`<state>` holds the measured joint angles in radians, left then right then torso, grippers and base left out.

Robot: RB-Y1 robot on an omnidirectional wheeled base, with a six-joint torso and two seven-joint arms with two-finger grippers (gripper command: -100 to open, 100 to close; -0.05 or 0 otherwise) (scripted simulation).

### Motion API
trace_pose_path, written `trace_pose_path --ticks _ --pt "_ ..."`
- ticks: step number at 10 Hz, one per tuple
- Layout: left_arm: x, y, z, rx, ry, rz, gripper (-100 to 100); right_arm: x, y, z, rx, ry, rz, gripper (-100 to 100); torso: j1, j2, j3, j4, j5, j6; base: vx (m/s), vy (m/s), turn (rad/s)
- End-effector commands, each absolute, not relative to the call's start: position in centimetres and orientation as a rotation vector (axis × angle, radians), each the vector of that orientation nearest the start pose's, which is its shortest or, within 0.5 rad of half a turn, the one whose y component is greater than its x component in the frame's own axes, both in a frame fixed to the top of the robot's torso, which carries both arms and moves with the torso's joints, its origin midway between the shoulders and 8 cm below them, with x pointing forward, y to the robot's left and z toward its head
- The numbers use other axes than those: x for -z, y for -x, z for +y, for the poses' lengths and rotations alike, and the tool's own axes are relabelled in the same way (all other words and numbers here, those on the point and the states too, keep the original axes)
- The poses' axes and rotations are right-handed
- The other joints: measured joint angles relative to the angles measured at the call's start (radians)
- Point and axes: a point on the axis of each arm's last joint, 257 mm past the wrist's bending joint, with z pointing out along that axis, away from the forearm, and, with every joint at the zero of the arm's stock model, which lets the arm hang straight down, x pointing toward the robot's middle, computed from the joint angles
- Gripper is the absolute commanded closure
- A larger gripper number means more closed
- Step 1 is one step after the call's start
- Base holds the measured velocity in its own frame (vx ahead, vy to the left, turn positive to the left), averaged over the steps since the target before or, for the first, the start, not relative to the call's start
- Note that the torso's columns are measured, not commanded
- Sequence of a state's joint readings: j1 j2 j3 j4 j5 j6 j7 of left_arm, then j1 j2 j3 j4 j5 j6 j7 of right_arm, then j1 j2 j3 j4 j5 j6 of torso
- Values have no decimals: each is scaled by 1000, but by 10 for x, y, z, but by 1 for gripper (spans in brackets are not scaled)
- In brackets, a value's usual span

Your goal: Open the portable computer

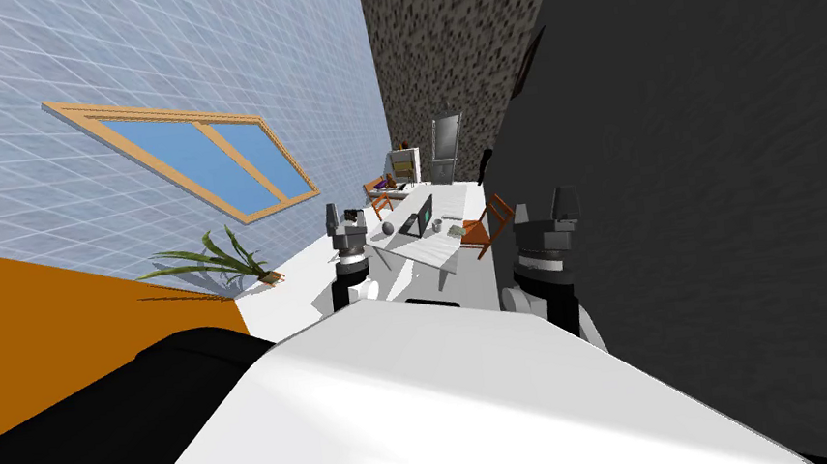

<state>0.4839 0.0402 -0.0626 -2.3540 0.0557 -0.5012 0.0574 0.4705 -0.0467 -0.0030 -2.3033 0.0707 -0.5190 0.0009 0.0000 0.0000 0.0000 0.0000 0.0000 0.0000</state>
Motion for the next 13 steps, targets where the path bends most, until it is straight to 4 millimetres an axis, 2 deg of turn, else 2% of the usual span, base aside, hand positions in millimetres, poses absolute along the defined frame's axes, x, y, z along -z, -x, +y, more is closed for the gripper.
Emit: trace_pose_path --ticks 1,9,10,11,13 --pt "-61 -331 256 1484 621 538 0 -46 -339 -261 -1281 -523 643 0 0 40 -82 41 0 0 0 0 0" --pt "-61 -331 256 1484 621 538 0 -47 -339 -261 -1281 -522 643 0 0 618 -1234 617 0 0 0 0 0" --pt "-54 -338 252 1473 607 591 -100 -47 -339 -261 -1281 -522 643 0 0 691 -1382 691 0 0 8 -3 -90" --pt "-50 -342 251 1465 605 617 -100 -46 -339 -261 -1281 -523 643 0 0 725 -1451 724 0 0 6 -4 -99" --pt "-32 -361 250 1423 610 701 -100 -46 -339 -261 -1281 -523 643 0 0 737 -1475 737 0 0 9 -7 -165"
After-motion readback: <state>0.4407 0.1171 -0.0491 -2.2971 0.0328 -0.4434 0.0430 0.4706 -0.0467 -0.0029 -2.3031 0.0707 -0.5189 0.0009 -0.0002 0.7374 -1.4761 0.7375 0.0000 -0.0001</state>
